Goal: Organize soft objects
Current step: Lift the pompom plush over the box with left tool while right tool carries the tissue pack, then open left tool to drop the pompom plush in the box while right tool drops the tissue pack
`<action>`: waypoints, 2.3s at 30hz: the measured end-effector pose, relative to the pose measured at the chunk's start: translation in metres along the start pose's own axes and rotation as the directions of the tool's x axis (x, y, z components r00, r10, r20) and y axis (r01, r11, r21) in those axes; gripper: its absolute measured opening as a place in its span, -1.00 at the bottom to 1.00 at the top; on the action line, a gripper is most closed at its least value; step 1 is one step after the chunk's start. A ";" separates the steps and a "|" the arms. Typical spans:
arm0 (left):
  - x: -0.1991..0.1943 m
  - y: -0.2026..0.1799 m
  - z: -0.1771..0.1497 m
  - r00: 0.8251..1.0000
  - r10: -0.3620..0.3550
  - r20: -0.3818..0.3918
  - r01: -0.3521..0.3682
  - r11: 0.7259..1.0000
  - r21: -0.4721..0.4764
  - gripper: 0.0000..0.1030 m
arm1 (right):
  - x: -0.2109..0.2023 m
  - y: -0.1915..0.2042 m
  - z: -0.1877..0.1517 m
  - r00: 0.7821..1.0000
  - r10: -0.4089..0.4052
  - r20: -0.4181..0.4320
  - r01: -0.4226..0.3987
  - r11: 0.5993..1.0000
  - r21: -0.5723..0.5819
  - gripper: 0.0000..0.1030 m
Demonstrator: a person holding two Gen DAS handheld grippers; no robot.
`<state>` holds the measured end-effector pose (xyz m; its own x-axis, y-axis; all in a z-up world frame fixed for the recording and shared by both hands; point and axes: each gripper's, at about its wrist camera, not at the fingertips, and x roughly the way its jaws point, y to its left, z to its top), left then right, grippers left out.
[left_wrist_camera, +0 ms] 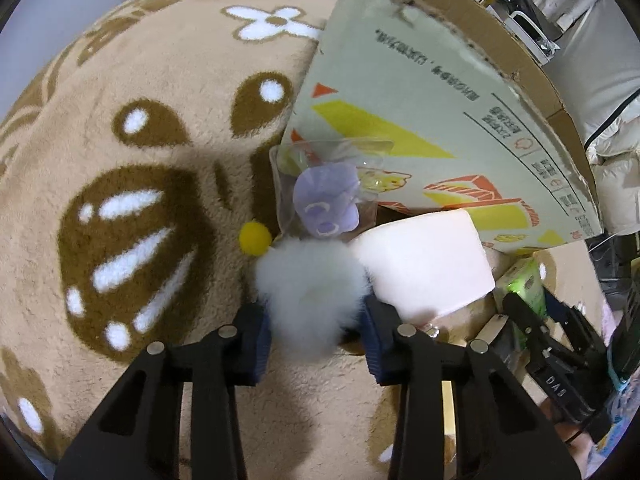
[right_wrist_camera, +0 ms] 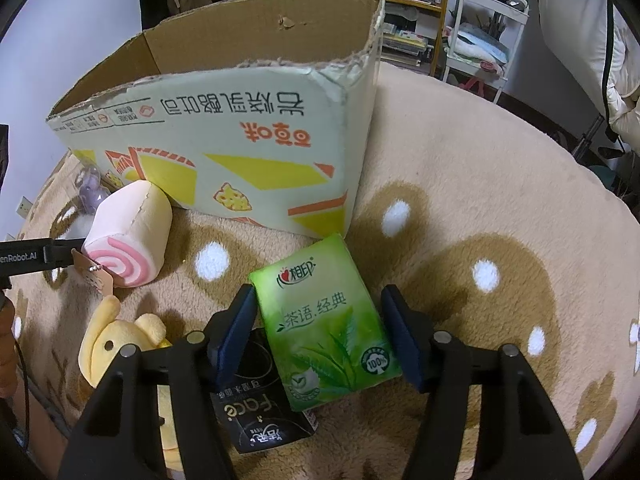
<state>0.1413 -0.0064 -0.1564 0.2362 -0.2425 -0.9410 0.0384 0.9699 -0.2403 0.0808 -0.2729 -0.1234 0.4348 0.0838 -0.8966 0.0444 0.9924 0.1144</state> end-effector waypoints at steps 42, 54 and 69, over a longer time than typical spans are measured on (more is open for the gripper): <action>-0.181 -0.068 -0.017 0.771 0.074 0.633 -0.234 0.956 0.174 -0.30 | -0.146 -0.001 0.024 0.815 0.120 0.567 -0.156 0.988 0.015 0.26; -0.189 -0.104 0.047 0.750 -0.006 0.662 -0.194 0.954 0.229 -0.28 | -0.137 0.014 0.063 0.812 0.112 0.572 -0.092 0.994 -0.064 0.26; -0.113 -0.129 0.077 0.839 0.105 0.533 -0.287 0.919 0.270 -0.14 | -0.091 0.006 0.082 0.852 0.175 0.494 -0.166 0.984 -0.061 -0.05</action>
<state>0.1846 -0.1027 -0.0006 0.7201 -0.0909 -0.6879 0.2301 0.9666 0.1131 0.1155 -0.2815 -0.0062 0.8221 0.2005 -0.5328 -0.0832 0.9682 0.2358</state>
